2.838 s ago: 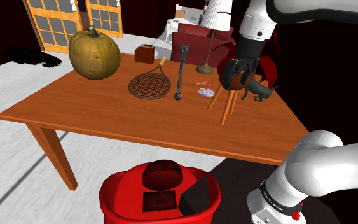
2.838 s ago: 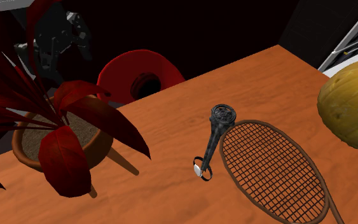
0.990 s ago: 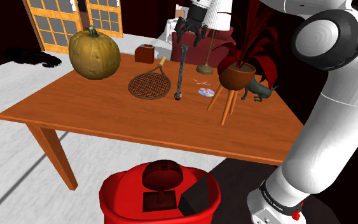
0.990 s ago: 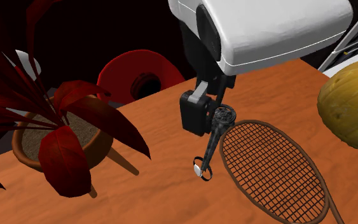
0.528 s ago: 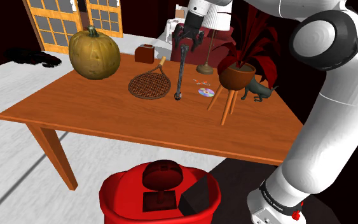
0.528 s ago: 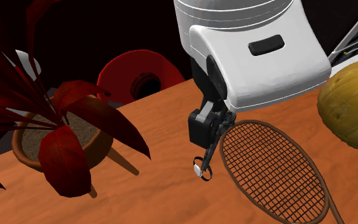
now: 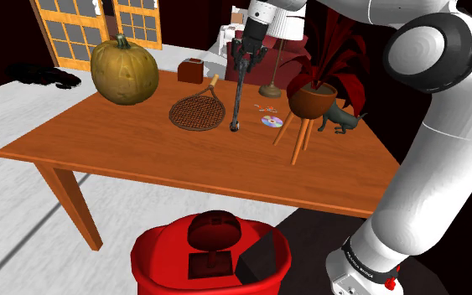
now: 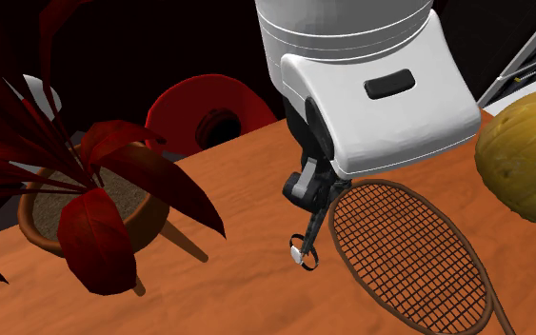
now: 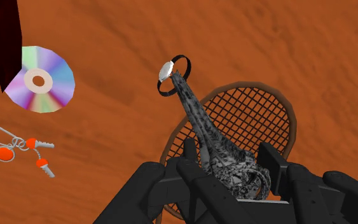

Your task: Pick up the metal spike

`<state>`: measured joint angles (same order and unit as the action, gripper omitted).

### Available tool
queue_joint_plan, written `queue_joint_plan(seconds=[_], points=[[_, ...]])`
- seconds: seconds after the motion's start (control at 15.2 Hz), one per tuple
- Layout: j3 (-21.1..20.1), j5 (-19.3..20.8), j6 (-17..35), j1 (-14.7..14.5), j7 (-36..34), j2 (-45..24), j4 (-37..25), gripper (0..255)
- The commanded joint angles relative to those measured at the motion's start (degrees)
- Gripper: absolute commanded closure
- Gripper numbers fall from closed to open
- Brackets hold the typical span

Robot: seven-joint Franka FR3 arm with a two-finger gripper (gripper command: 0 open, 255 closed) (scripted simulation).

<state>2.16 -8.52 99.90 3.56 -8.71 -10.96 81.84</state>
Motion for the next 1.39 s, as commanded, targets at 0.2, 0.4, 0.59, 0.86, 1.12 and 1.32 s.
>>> queue_joint_plan(seconds=[0.2,0.4,0.59,0.86,1.12,1.32], points=[[0.0,0.0,0.1,0.0,0.0,0.0,0.1,255],[0.0,0.0,-2.5,0.1,-0.3,-0.6,-3.1,255],[0.0,0.0,-5.1,0.1,-0.6,-1.4,-6.5,255],[0.0,0.0,-8.9,0.3,-1.0,-2.9,-11.8,255],[0.0,-0.1,-13.0,0.4,-1.5,-4.9,-17.9,255],[0.0,-0.2,-14.3,0.5,-1.7,-5.6,-19.9,255]])
